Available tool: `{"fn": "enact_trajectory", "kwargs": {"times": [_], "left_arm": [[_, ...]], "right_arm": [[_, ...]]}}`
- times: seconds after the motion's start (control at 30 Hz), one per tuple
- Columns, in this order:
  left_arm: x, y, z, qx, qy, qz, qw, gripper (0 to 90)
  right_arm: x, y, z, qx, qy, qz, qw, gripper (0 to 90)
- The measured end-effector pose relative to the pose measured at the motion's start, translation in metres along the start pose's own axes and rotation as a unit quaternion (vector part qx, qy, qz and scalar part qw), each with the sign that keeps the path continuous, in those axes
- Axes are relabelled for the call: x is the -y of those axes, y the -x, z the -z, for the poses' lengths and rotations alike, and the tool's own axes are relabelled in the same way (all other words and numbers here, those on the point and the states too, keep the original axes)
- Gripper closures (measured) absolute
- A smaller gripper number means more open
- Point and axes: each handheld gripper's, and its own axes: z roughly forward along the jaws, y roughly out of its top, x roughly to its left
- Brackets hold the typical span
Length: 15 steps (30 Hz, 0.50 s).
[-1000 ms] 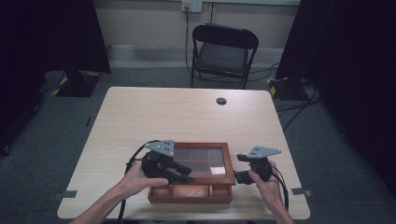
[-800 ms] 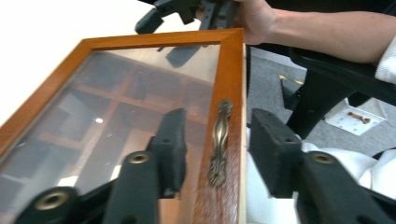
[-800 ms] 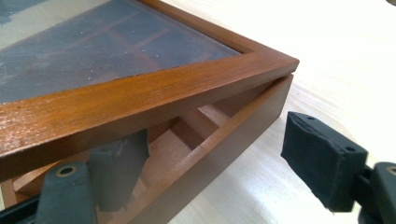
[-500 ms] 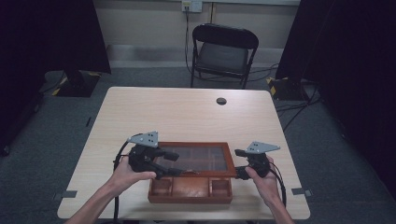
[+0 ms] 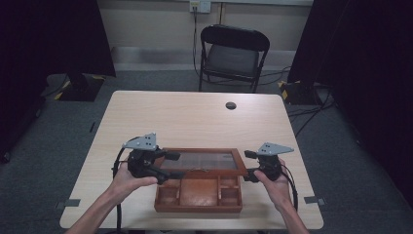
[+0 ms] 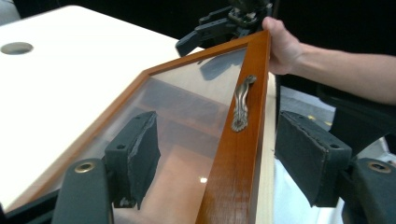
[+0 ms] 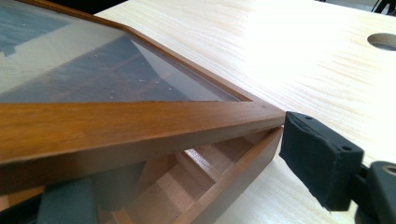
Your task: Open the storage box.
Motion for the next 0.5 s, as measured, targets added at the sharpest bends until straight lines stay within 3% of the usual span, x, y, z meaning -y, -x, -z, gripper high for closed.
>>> {"fn": "enact_trajectory", "kwargs": {"times": [0.13,0.17,0.23,0.33,0.5], "left_arm": [[0.002,-0.004,0.003,-0.006,0.005,0.001,1.0,29.8],[0.004,-0.005,0.003,-0.009,0.02,0.009,0.9997,29.1],[0.004,-0.005,0.003,-0.007,0.025,0.007,0.9996,28.9],[0.004,-0.005,0.004,-0.037,0.017,-0.004,0.9992,28.7],[0.006,-0.008,0.009,-0.037,0.028,0.0,0.9989,28.7]], "right_arm": [[-0.004,0.0,0.002,0.003,0.005,-0.002,1.0,23.7],[-0.006,0.0,0.003,0.009,0.008,-0.001,0.9999,23.5],[-0.007,0.0,0.003,0.009,0.008,-0.002,0.9999,23.9],[-0.01,0.002,0.003,0.008,0.009,-0.003,0.9999,24.6],[-0.013,0.003,0.003,0.007,0.015,-0.006,0.9998,25.8]]}}
